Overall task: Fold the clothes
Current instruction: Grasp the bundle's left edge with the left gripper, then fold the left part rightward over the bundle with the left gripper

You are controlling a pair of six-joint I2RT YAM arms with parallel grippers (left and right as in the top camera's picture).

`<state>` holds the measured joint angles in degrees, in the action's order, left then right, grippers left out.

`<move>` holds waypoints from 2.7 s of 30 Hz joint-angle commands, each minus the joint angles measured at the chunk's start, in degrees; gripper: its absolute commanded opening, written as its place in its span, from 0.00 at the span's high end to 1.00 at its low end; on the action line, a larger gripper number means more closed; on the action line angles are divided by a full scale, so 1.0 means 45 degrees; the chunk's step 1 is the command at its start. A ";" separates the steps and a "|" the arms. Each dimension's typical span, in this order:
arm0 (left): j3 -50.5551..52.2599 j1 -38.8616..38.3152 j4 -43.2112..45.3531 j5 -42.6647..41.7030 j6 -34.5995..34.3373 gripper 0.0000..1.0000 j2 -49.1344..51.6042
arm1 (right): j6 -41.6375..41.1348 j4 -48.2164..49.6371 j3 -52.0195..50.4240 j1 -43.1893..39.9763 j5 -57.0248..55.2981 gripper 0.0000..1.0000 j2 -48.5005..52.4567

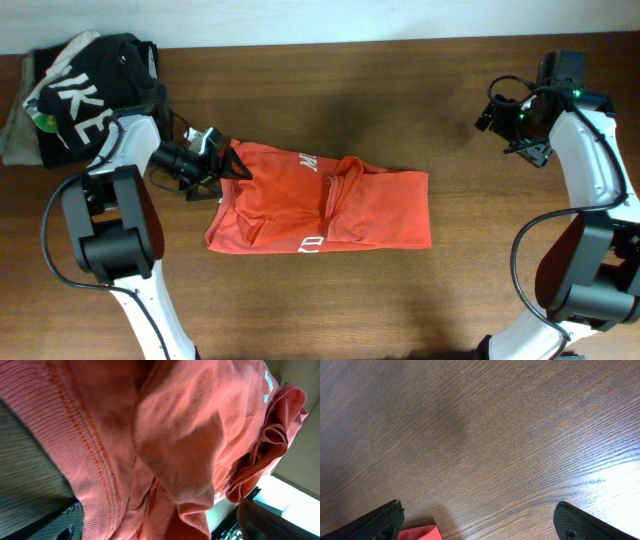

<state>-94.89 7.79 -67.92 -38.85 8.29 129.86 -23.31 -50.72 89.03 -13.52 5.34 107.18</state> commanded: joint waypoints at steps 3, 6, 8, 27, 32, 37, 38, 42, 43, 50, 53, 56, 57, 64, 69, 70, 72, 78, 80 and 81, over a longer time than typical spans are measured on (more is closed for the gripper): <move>0.0903 -0.0724 0.0636 0.1875 0.0024 0.01 0.1001 | 0.0117 0.0024 0.0097 -0.0005 -0.0248 0.01 -0.0189; 0.0903 -0.1039 0.0845 0.1880 -0.0010 0.03 0.1001 | 0.0117 0.0024 0.0097 0.0000 -0.0248 0.01 -0.0189; 0.0903 -0.1171 0.0923 0.1885 -0.0019 0.11 0.1001 | 0.0117 0.0024 0.0097 -0.0005 -0.0248 0.01 -0.0189; 0.0151 -0.0690 0.0656 0.5532 -0.2064 0.99 0.0996 | 0.0117 0.0024 0.0097 -0.0005 -0.0248 0.02 -0.0189; -0.1564 -0.0364 -0.1064 0.7786 -0.2958 0.99 0.0996 | 0.0117 0.0024 0.0097 -0.0005 -0.0248 0.01 -0.0189; -0.3920 -0.0389 -0.3089 0.9024 -0.3793 0.99 0.0996 | 0.0117 0.0024 0.0097 -0.0005 -0.0248 0.01 -0.0189; -0.4439 -0.0418 -0.3444 0.9020 -0.3852 0.99 0.0996 | 0.0117 0.0024 0.0097 -0.0005 -0.0248 0.01 -0.0189; -0.6382 -0.0675 -0.4896 0.9020 -0.3983 0.99 0.0991 | 0.0117 0.0024 0.0097 -0.0005 -0.0248 0.01 -0.0189; -0.6766 -0.0797 -0.5197 0.9024 -0.3983 0.99 0.0981 | 0.0117 0.0024 0.0097 -0.0005 -0.0248 0.01 -0.0189; -0.9122 -0.2259 -0.6402 0.8918 -0.4031 0.99 0.0597 | 0.0117 0.0024 0.0097 -0.0005 -0.0248 0.01 -0.0189; -0.9165 -0.2973 -0.6402 0.8932 -0.4022 0.99 0.0131 | 0.0117 0.0024 0.0097 -0.0005 -0.0248 0.01 -0.0189; -0.9165 -0.3803 -0.6402 0.8922 -0.4027 0.99 -0.0228 | 0.0117 0.0024 0.0097 -0.0005 -0.0248 0.01 -0.0189; -0.9165 -0.4095 -0.6402 0.8922 -0.4027 0.99 -0.0301 | 0.0117 0.0024 0.0097 -0.0005 -0.0248 0.01 -0.0189; -0.9112 -0.5697 -0.6402 0.8490 -0.4027 0.99 -0.0330 | 0.0117 0.0024 0.0097 -0.0005 -0.0248 0.01 -0.0189; -0.9112 -0.6926 -0.6402 0.8490 -0.4507 0.99 -0.0325 | 0.0117 0.0024 0.0097 -0.0005 -0.0248 0.01 -0.0189; -0.9088 -0.7189 -0.6402 0.8490 -0.4507 0.99 -0.0325 | 0.0117 0.0024 0.0097 -0.0005 -0.0248 0.01 -0.0189; -0.9088 -0.7417 -0.6402 0.8485 -0.4614 0.99 -0.0311 | 0.0117 0.0024 0.0097 -0.0005 -0.0248 0.01 -0.0189; -0.8893 -0.8272 -0.6348 0.8485 -0.4702 0.94 -0.0262 | 0.0117 0.0024 0.0097 -0.0005 -0.0248 0.01 -0.0189; -0.8510 -0.8568 -0.6246 0.8485 -0.4750 0.94 -0.0262 | 0.0117 0.0024 0.0097 -0.0005 -0.0248 0.01 -0.0189; -0.8267 -0.8689 -0.6144 0.8476 -0.4920 0.94 -0.0262 | 0.0117 0.0024 0.0097 -0.0005 -0.0248 0.01 -0.0189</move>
<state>-134.58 -29.43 -96.29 0.23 -11.94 130.72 -23.33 -50.59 89.03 -13.52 5.32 107.18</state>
